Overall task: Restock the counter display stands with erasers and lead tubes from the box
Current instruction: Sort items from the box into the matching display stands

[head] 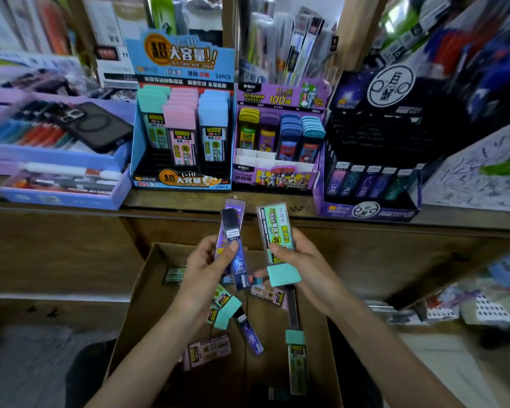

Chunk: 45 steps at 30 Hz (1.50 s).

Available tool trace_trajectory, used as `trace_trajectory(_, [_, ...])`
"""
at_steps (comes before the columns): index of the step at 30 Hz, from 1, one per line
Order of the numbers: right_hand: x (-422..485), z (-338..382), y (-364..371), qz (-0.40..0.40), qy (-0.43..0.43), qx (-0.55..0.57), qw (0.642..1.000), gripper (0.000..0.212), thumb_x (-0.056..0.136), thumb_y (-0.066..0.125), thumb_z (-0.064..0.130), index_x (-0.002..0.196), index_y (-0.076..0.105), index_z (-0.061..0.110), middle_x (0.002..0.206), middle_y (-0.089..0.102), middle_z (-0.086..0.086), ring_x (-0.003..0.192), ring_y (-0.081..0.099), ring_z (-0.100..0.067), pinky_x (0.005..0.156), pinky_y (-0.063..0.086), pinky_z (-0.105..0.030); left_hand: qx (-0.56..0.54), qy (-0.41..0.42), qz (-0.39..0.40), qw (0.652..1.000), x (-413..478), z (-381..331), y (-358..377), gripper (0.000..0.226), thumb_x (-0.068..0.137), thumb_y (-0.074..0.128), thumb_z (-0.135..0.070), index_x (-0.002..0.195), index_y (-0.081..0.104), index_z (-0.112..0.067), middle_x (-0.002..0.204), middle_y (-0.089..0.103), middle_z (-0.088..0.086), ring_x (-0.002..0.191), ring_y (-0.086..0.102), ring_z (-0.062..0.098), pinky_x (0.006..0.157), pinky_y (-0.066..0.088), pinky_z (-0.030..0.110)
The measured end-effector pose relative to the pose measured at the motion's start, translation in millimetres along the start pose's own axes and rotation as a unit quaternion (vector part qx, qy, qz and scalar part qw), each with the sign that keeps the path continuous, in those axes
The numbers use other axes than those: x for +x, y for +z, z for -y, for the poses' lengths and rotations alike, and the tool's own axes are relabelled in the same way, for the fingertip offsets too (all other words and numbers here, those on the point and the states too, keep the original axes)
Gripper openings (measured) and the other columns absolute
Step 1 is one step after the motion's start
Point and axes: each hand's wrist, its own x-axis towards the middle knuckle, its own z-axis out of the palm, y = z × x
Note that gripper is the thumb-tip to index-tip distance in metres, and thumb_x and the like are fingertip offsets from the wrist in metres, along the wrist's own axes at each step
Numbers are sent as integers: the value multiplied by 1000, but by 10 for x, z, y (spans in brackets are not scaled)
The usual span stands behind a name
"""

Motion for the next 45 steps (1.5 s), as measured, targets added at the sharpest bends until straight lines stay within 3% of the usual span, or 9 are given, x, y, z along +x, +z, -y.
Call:
trace_trajectory(5, [120, 459, -38, 54, -40, -143, 987, 49, 87, 52, -6, 110, 47, 37, 111, 63, 4, 82, 70, -15, 73, 57, -25, 8, 64, -14, 998, 144, -324, -100, 11, 87, 59, -16, 94, 59, -8, 73, 70, 1, 68, 70, 13, 56, 53, 21])
trace_trajectory(8, [257, 742, 41, 36, -96, -212, 972, 40, 83, 63, -5, 108, 49, 23, 113, 62, -2, 86, 69, -18, 75, 56, -28, 15, 96, -24, 995, 188, -547, -205, 17, 82, 61, -19, 94, 59, -8, 76, 70, 2, 69, 70, 15, 57, 53, 21])
trace_trajectory(11, [416, 1020, 187, -7, -151, -216, 965, 28, 82, 69, 4, 98, 53, 21, 104, 67, -6, 80, 70, -18, 59, 52, -20, 17, 122, -48, 991, 212, -752, -373, 21, 78, 61, -22, 94, 61, -9, 77, 69, 2, 70, 69, 15, 61, 55, 22])
trace_trajectory(14, [599, 1285, 410, -9, -176, -228, 957, 14, 86, 67, 13, 95, 60, 21, 87, 74, 7, 70, 69, -5, 56, 51, -15, 14, 128, -74, 989, 234, -918, -618, 15, 81, 61, -19, 95, 62, -13, 82, 69, 4, 73, 68, 15, 68, 54, 28])
trace_trajectory(17, [825, 1562, 740, 18, -222, -287, 932, 6, 88, 64, 17, 94, 62, 17, 85, 69, 13, 67, 61, 8, 56, 45, -11, 51, 144, -105, 983, 264, -1055, -916, 12, 88, 58, -13, 99, 62, -13, 88, 70, 9, 74, 68, 11, 63, 54, 18])
trace_trajectory(21, [1184, 1859, 1202, -8, -278, -391, 877, 19, 88, 63, 21, 99, 64, 6, 97, 67, -6, 87, 62, -18, 74, 47, -37, 89, 166, -149, 971, 308, -1148, -1256, 16, 90, 57, -13, 103, 59, -5, 93, 67, 20, 86, 64, 28, 70, 52, 27])
trace_trajectory(28, [1729, 1914, 1575, -60, -322, -564, 758, 19, 86, 60, 24, 93, 61, 6, 85, 61, -10, 80, 55, -28, 63, 38, -37, 98, 185, -145, 967, 379, -1159, -1471, 5, 88, 59, -13, 93, 61, -14, 76, 69, -4, 70, 64, 5, 60, 50, 14])
trace_trajectory(37, [1973, 1713, 1625, -10, -301, -649, 699, 22, 83, 64, 21, 103, 67, 12, 100, 67, -12, 96, 58, -30, 76, 46, -36, 84, 175, -140, 971, 443, -1068, -1491, 10, 87, 61, -15, 98, 62, -16, 88, 68, 10, 79, 62, 18, 69, 49, 27])
trace_trajectory(45, [1995, 1587, 1615, -18, -357, -697, 621, 32, 84, 66, 25, 110, 51, 14, 108, 59, -11, 103, 50, -32, 79, 35, -37, 71, 186, -131, 971, 431, -1086, -1396, 10, 89, 57, -9, 97, 61, -13, 78, 72, -6, 69, 67, 4, 59, 49, 11])
